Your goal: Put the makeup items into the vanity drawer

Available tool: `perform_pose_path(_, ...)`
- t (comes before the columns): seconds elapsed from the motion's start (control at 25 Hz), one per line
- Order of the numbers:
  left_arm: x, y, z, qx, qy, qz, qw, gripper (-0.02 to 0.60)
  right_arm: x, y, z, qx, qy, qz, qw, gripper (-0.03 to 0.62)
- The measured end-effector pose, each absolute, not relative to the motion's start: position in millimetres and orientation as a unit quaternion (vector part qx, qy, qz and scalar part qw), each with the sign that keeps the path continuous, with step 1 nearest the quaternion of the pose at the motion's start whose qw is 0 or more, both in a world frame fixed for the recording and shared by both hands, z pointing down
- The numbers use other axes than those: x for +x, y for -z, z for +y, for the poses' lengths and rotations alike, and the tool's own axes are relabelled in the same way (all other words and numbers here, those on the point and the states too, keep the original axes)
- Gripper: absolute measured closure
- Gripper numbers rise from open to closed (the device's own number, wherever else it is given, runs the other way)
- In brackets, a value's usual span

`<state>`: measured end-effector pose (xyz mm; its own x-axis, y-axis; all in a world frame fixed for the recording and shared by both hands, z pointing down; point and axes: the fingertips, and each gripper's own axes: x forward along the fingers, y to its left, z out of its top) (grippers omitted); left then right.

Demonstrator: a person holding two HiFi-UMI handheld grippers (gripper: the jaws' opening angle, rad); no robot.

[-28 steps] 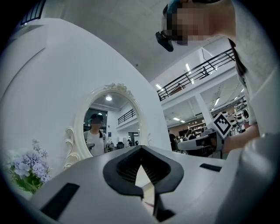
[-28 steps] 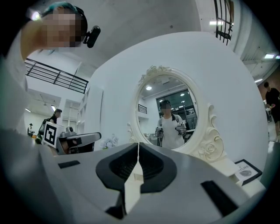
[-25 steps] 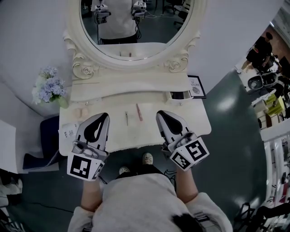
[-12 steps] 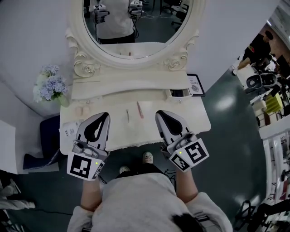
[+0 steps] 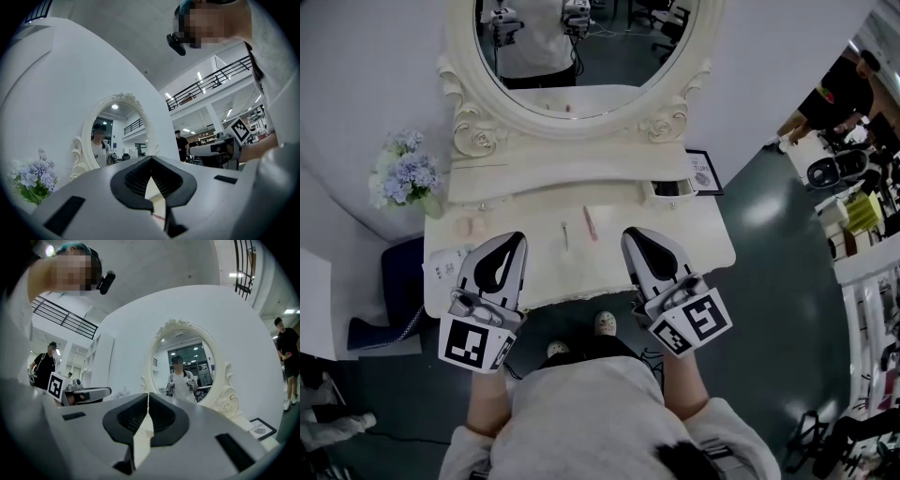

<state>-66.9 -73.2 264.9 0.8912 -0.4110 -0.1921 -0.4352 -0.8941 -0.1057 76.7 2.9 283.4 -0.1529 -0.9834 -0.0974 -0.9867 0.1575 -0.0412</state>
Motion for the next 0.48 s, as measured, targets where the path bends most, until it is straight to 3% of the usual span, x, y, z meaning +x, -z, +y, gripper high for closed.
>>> perform_pose_path(0.48, -73.4, -263.4, -68.3, -0.969, -0.081, 0.219, 0.074, 0.568, 66.6, -279.4, 7.5, -0.645, -0.023, 0.762, 0.056, 0.569)
